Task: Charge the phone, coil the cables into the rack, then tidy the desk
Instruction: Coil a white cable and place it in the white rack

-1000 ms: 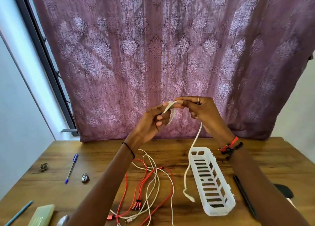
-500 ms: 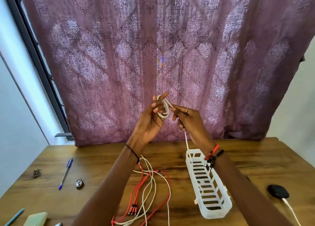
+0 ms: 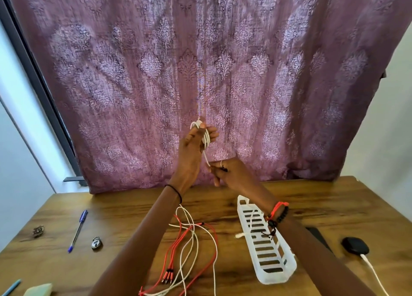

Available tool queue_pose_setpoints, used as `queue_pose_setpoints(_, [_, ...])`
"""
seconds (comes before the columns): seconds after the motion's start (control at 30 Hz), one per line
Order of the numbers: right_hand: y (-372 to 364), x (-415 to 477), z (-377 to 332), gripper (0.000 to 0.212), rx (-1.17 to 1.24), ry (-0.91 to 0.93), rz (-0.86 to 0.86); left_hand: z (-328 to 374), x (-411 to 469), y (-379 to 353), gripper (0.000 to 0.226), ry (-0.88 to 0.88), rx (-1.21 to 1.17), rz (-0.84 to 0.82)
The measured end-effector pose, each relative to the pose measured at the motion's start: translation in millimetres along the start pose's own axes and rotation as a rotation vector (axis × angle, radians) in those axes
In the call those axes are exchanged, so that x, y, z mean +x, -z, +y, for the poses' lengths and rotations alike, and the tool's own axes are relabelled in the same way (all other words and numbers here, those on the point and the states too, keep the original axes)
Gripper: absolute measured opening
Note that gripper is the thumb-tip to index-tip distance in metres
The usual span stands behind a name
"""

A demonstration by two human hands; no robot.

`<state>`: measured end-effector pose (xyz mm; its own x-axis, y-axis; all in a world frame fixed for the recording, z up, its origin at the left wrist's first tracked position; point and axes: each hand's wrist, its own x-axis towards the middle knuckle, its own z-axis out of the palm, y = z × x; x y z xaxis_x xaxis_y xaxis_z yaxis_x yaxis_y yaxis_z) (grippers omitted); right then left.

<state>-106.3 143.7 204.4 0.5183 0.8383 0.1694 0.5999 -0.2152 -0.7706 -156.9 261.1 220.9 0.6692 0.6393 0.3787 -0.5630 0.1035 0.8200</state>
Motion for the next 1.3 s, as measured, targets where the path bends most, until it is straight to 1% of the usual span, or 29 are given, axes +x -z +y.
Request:
queue_pose_setpoints(0.07, [5.3,-3.7,-3.4,0.023,-0.085,0.022,-0.028,-6.4,-1.7,-3.0,0.027,-0.083,0.239,-0.045])
queue_pose_setpoints(0.13, [11.7,-5.6,-4.7,0.021,-0.15,0.028,-0.047,-10.2,-0.3,-3.9,0.029,-0.139,0.423,-0.08])
queue_pose_setpoints(0.27, [27.3,-8.0,-2.4,0.027,-0.179,0.037,-0.035,-16.6,2.4,1.2,0.014,-0.203,0.739,-0.137])
queue_pose_setpoints(0.4, [45.5,-9.0,7.2,0.029,-0.204,0.081,-0.037,-19.6,0.5,5.2,0.017,-0.158,1.017,-0.304])
queue_pose_setpoints(0.47, [53.8,-7.7,13.3,0.03,-0.187,0.094,-0.024,-22.0,0.1,6.8,0.018,-0.147,1.176,-0.347])
queue_pose_setpoints(0.5, [57.0,-7.2,16.1,0.029,-0.167,0.097,-0.008,-23.5,0.1,6.6,0.018,-0.132,1.207,-0.367])
queue_pose_setpoints(0.63, [63.5,-4.8,24.5,0.021,-0.039,0.109,0.116,-27.3,-4.9,-1.4,0.022,-0.03,1.098,-0.435])
queue_pose_setpoints(0.73, [68.5,-3.5,28.9,0.017,-0.046,0.146,0.196,-26.2,-8.0,-7.7,0.033,0.014,0.934,-0.448])
queue_pose_setpoints(0.77, [71.0,-3.0,30.0,0.016,-0.05,0.154,0.213,-26.1,-8.5,-8.7,0.032,0.05,0.853,-0.446])
queue_pose_setpoints(0.83, [76.3,-3.5,30.9,0.015,-0.068,0.168,0.241,-26.4,-9.6,-11.1,0.024,0.139,0.695,-0.431])
queue_pose_setpoints(0.9, [80.2,-3.7,32.3,0.014,-0.1,0.205,0.268,-27.1,-11.2,-13.2,0.02,0.206,0.601,-0.43])
queue_pose_setpoints(1.03, [85.3,-2.5,33.4,0.015,-0.17,0.295,0.316,-28.6,-14.0,-14.2,0.034,0.259,0.514,-0.48])
queue_pose_setpoints(1.13, [92.0,0.3,34.1,0.016,-0.232,0.356,0.345,-24.3,-17.2,-18.7,0.034,0.252,0.471,-0.552])
queue_pose_setpoints(1.3, [98.0,4.8,36.4,0.016,-0.203,0.402,0.36,-20.0,-16.0,-27.0,0.031,0.273,0.418,-0.517])
